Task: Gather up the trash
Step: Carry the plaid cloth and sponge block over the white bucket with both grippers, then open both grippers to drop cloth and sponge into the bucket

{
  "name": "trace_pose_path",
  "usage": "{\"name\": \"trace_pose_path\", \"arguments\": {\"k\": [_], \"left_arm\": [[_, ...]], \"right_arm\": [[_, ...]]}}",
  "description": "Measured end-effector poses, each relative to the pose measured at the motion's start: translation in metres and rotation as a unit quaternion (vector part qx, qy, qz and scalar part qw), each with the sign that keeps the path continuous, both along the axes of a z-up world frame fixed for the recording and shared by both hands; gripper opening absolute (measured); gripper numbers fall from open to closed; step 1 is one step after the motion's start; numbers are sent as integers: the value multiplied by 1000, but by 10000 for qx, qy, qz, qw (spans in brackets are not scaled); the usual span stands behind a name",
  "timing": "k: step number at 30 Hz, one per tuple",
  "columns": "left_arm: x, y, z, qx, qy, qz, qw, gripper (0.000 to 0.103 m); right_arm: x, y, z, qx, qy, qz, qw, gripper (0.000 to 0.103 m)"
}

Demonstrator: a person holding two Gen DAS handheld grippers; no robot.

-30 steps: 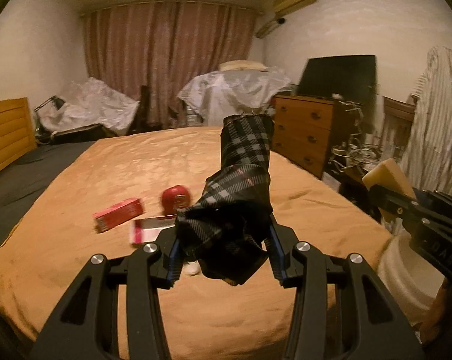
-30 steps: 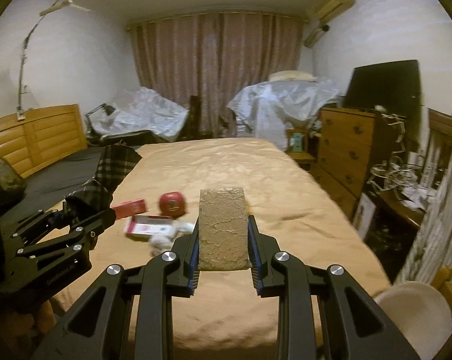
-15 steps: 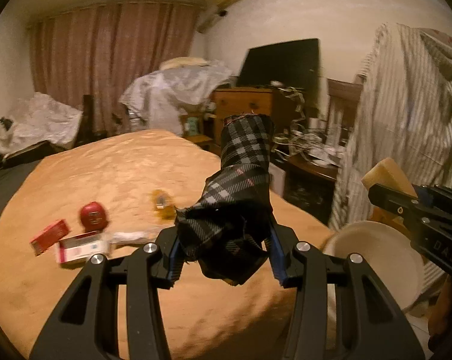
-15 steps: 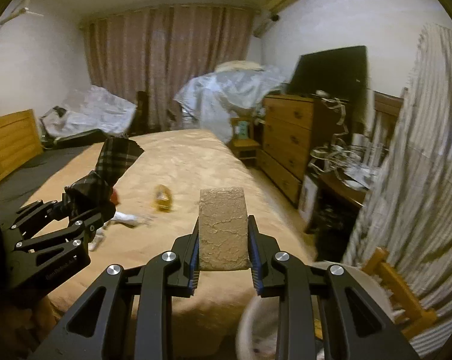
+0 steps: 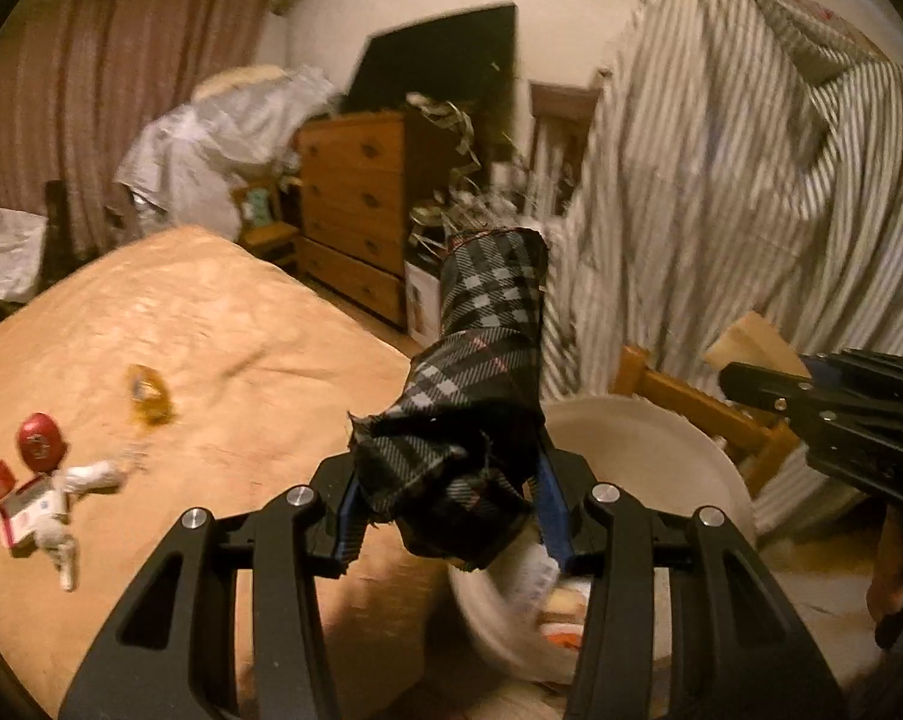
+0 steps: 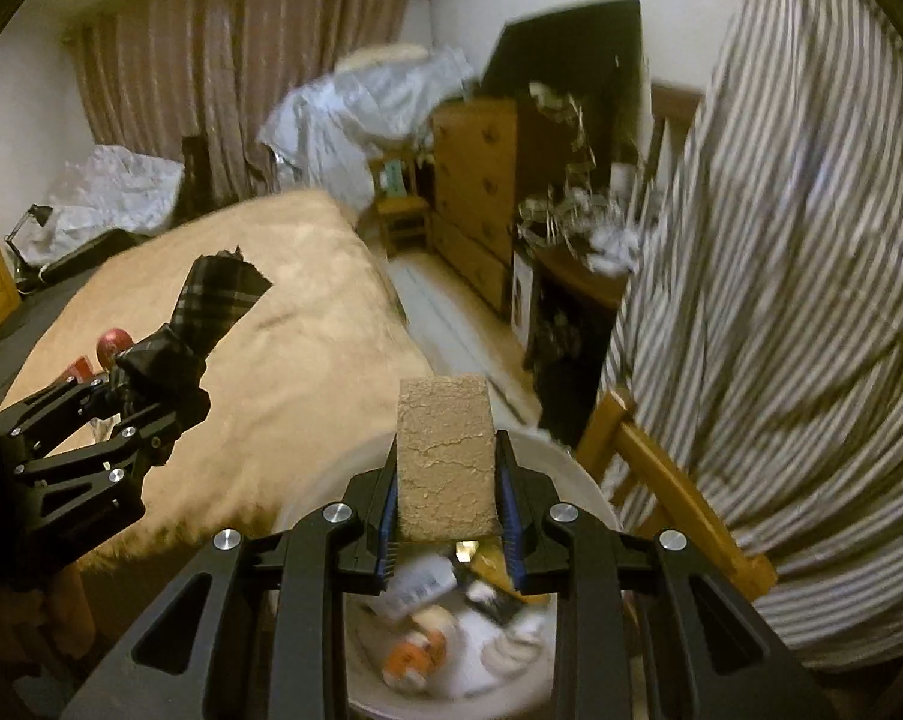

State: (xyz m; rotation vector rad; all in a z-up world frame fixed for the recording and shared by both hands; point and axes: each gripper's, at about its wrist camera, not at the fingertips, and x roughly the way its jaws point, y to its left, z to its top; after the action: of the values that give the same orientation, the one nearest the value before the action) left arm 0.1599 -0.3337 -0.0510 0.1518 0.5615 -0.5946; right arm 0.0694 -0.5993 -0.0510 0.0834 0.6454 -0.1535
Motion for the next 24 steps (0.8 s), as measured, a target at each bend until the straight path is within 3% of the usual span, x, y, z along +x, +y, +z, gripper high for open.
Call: {"name": "trace_pose_path", "arguments": {"k": [10, 24], "left_arm": [[13, -43, -46, 563, 772, -394, 9946, 45], [40, -39, -60, 856, 950, -212, 9916, 45]], "right_arm": [[27, -46, -45, 312, 1006, 126, 9944, 28], [25, -42, -52, 329, 1167, 35, 9926, 28]]}}
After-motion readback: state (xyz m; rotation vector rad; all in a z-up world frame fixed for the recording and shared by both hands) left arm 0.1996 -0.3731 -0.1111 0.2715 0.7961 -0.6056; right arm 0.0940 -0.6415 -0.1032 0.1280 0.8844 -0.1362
